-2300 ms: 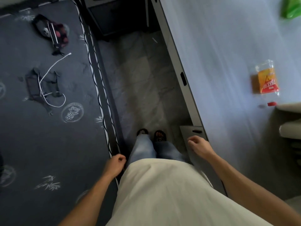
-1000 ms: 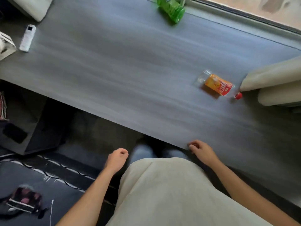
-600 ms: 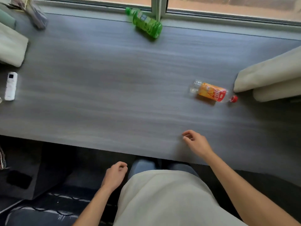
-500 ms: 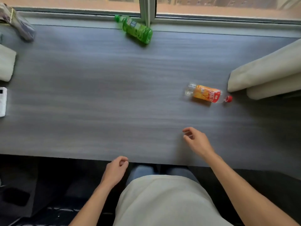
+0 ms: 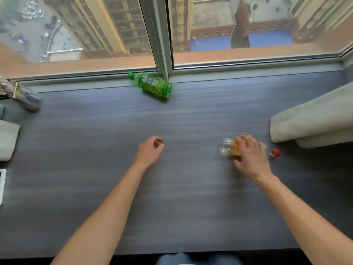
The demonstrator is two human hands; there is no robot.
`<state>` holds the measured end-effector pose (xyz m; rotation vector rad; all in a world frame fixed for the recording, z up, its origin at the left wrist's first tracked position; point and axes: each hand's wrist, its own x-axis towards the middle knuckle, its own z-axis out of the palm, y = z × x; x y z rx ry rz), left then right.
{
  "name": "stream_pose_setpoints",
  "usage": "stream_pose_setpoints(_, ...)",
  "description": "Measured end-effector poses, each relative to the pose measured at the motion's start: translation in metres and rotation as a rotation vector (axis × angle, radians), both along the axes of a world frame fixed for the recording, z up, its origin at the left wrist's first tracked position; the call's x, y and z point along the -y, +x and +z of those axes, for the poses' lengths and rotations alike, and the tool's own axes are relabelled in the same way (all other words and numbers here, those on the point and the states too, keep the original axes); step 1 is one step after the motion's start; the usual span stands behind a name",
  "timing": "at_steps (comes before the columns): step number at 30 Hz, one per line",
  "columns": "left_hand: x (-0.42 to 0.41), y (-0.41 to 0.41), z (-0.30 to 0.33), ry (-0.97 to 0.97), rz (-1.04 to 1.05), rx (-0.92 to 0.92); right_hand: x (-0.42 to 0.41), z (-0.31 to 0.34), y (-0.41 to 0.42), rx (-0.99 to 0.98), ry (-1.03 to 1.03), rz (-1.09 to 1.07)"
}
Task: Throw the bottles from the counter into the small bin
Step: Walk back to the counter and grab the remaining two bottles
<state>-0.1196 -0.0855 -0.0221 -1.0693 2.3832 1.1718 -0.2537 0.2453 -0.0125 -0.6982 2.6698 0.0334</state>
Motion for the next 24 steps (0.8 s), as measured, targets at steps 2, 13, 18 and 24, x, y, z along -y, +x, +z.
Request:
stream_pose_setpoints(2,0.020,-0.033,0.000,-0.029,-0.019,-0.029,0.000,-0.012,-0.008,0.017,0.065,0.000)
stream_pose_setpoints(13,0.116,-0.169,-0.022,-0.628,-0.436,-0.178,0.023,-0.050,-0.033,-0.105,-0.118,-0.071)
stream_pose_setpoints(18,0.133,-0.195,-0.035,-0.876,-0.605,-0.078,0.031,-0.057,-0.039,-0.178,-0.125,-0.070)
stream_pose_setpoints(24,0.129,-0.188,-0.032,-0.845,-0.584,-0.007,0.034,-0.057,-0.042,-0.145,-0.102,-0.093)
